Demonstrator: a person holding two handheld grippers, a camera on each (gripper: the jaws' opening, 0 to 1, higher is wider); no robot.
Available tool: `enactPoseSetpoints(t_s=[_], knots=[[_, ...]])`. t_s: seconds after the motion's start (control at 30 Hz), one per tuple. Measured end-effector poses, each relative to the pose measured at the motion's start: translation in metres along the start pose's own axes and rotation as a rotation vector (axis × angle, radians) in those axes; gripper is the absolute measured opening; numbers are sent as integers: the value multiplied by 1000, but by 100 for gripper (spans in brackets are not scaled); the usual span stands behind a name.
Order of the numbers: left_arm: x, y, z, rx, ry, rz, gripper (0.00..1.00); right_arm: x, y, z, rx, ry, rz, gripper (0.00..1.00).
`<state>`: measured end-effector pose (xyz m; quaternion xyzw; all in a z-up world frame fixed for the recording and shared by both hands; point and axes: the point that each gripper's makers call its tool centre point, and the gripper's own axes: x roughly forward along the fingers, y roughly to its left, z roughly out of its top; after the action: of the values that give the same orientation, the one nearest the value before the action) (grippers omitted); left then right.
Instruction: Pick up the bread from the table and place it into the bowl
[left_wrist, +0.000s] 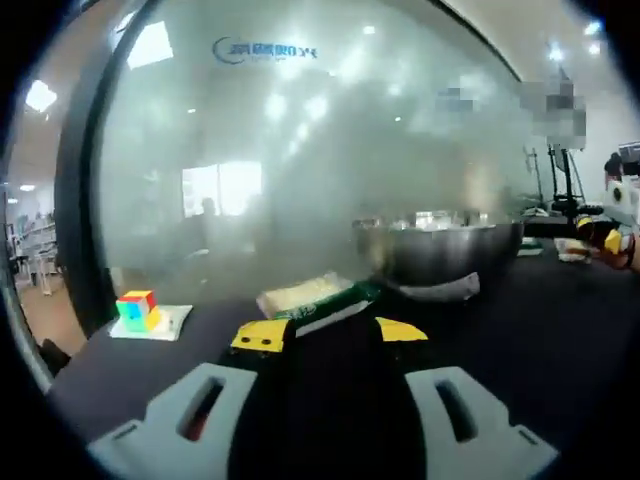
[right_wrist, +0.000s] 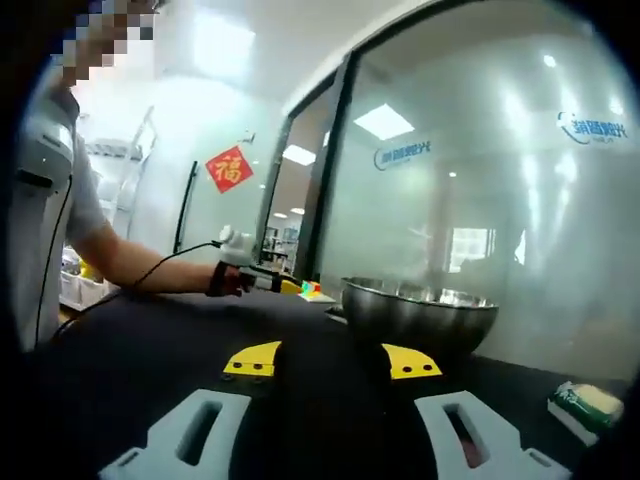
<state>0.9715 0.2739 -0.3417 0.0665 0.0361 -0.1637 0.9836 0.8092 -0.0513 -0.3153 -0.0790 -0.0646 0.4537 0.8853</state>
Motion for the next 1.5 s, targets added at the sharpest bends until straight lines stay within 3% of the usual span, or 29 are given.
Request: enactPoseSetpoints(t_s=[0.07, 0.13, 0.27, 0.33, 0.4, 0.47, 0.53, 0.67, 0.77, 0.9, 1.23, 1.37, 1.5], knots=[[12, 4, -16, 46, 45, 6, 25, 7, -1, -4, -28, 11, -5, 32], [25, 3, -22, 38, 82, -5, 30, 14, 2, -8, -37, 13, 1, 32], [59, 12, -33, 64, 118, 22, 36, 18, 20, -34, -59, 97, 96, 32], [76, 23, -42, 27, 157, 64, 36, 18, 25, -38, -56, 105, 113, 32], [87, 26, -42, 60, 170, 50, 33, 20, 28, -39, -45, 107, 129, 32], [96, 36, -47, -11, 208, 64, 31, 22, 26, -40, -27, 99, 132, 32], [100, 43, -45, -63, 196, 86, 25, 22, 26, -40, -22, 103, 131, 32], [108, 43, -56, -33, 243, 96, 20, 20, 19, -41, -6, 100, 121, 32], [106, 39, -57, -31, 246, 95, 14, 20, 15, -40, 6, 93, 116, 31], [109, 40, -55, 32, 256, 75, 0, 20, 15, -42, 8, 101, 108, 29], [91, 32, -54, 26, 251, 23, 0, 21, 15, -45, 5, 110, 110, 29], [70, 21, -52, 17, 237, -11, 0, 20, 15, -47, -2, 124, 101, 29], [47, 10, -44, 71, 234, -64, 0, 19, 16, -50, -17, 142, 92, 29]])
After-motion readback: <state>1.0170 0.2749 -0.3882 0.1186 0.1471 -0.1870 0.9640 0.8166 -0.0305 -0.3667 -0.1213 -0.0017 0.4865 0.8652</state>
